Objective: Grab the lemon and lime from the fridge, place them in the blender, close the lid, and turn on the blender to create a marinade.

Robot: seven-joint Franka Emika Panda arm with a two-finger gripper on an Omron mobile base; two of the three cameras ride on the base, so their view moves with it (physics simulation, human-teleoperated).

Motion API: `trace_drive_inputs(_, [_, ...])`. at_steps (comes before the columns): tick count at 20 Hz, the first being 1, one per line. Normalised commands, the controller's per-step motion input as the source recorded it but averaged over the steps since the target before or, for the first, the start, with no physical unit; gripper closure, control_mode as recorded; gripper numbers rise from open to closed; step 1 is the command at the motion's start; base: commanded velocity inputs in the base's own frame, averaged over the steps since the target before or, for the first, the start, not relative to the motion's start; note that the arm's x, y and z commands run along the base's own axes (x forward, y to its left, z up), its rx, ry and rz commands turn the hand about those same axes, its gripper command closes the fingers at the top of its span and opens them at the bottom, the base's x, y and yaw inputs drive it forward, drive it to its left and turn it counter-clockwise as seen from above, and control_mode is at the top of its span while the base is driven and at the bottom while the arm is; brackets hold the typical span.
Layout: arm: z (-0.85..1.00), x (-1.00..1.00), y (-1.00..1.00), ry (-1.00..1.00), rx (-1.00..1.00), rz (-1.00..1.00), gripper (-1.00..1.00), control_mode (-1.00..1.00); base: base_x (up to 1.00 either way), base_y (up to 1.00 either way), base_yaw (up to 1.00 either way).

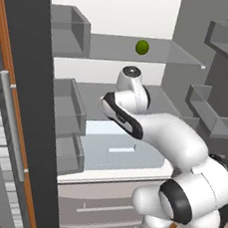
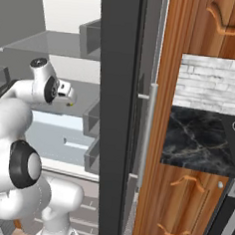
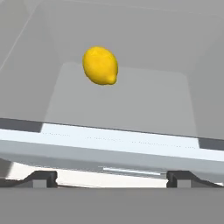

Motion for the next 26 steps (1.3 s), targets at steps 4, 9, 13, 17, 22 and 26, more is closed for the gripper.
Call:
trace_drive_inputs(4, [-0.23,0.41,0.13,0.07,0.00,0.00,-1.00,-1.00,0.00,0.00,0.00])
trace_drive_inputs(9, [-0.34,0.43,0.08,0.04,0.00,0.00,-1.00,-1.00,0.00,0.00,0.00])
trace_drive_inputs(13, [-0.22,0.34,0.00,0.00,0.00,0.00,-1.00,-1.00,0.00,0.00,0.00])
trace_drive_inputs(17, [-0.14,0.33,0.00,0.00,0.00,0.00,-1.00,-1.00,0.00,0.00,0.00])
trace_drive_inputs(22, [-0.14,0.42,0.00,0.00,0.00,0.00,-1.00,-1.00,0.00,0.00,0.00])
trace_drive_inputs(26, [-0.16,0.42,0.01,0.00,0.00,0.00,-1.00,-1.00,0.00,0.00,0.00])
